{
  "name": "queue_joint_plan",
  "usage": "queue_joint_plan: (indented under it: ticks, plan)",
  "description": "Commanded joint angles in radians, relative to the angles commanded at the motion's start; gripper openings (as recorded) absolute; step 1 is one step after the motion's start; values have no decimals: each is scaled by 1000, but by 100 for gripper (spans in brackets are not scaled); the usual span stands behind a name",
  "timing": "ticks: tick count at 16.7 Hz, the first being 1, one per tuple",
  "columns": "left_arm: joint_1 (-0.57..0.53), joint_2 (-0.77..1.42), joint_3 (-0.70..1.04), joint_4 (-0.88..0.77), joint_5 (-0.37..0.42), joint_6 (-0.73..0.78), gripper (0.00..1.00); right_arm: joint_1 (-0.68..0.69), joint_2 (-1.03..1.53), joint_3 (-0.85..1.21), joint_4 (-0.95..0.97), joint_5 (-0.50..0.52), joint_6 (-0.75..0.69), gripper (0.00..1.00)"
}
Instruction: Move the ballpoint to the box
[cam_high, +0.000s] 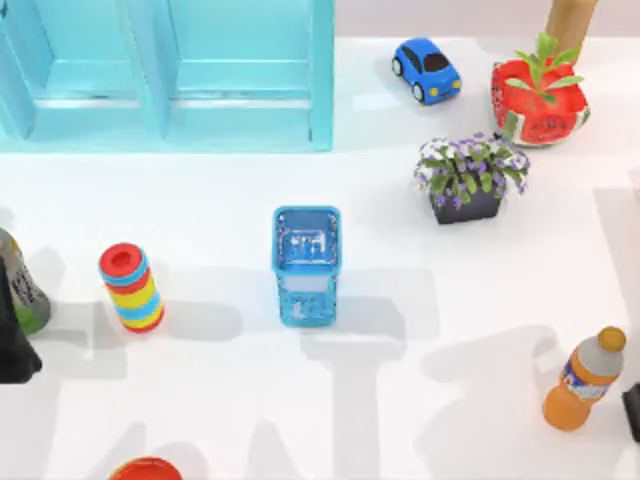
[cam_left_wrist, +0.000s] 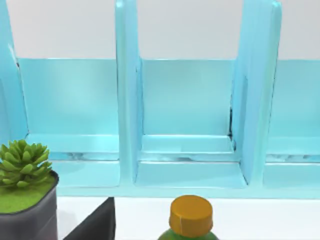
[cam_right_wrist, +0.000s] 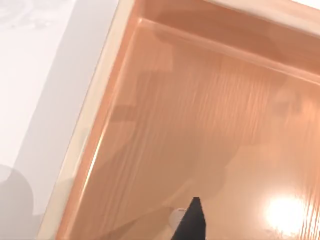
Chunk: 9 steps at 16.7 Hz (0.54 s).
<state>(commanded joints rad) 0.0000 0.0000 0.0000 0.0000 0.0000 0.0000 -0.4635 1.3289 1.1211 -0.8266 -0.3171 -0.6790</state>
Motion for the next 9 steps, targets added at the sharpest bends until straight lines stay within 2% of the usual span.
queue_joint_plan:
  ticks: [3,9]
  plan:
    - [0,0,0,0,0,0,100,0,0,0,0,0,0,98]
    - [0,0,0,0,0,0,100,0,0,0,0,0,0,100]
